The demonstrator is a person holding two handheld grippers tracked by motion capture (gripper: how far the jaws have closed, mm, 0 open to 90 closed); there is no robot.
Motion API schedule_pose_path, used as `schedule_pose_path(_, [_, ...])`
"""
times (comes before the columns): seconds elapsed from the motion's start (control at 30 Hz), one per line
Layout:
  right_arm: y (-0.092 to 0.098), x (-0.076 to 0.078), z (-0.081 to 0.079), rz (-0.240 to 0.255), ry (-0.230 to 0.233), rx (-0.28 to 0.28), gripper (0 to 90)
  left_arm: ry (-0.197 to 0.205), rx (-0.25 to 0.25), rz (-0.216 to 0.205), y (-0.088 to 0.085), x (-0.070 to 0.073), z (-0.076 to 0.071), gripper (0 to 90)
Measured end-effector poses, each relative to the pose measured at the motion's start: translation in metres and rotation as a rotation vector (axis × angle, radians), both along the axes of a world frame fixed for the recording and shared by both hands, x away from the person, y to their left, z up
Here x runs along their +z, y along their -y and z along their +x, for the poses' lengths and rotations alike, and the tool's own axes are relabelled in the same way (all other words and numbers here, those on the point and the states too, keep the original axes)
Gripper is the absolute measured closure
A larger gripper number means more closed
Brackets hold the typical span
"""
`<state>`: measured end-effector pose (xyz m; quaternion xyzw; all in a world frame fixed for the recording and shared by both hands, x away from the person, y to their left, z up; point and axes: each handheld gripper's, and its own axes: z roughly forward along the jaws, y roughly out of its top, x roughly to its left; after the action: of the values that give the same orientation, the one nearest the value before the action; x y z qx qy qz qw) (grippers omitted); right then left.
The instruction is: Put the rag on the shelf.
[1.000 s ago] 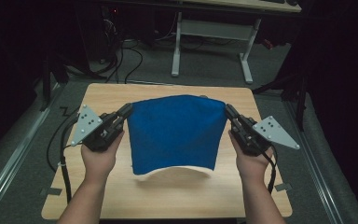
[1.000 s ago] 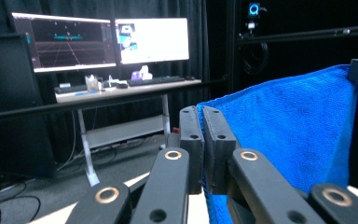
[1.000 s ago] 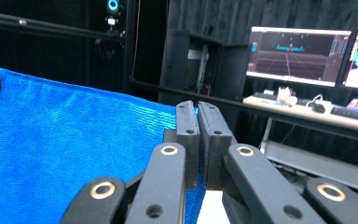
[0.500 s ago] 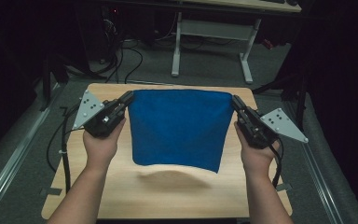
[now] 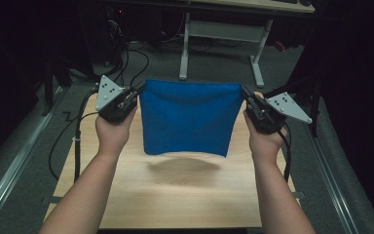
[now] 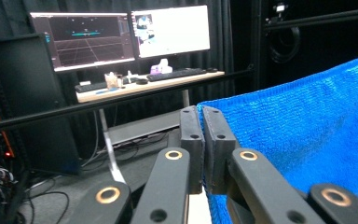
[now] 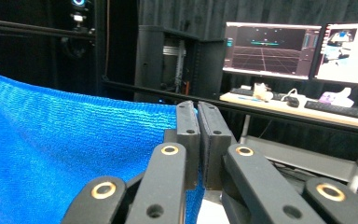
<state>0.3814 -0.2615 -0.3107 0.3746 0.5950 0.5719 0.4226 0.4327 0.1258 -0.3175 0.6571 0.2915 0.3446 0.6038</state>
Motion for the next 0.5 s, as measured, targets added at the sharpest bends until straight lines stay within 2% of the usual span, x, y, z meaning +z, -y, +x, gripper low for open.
schedule_pose_path(0.2, [0.001,0.002,0.028,-0.004,-0.030,-0.015,88.9,-0.039,0.032,0.039,0.003,0.000,0.028,88.1])
schedule_pose_path(0.5, [-0.002,0.002,0.062,-0.040,-0.069,-0.043,88.9,-0.037,0.080,0.078,0.008,0.004,0.055,88.1])
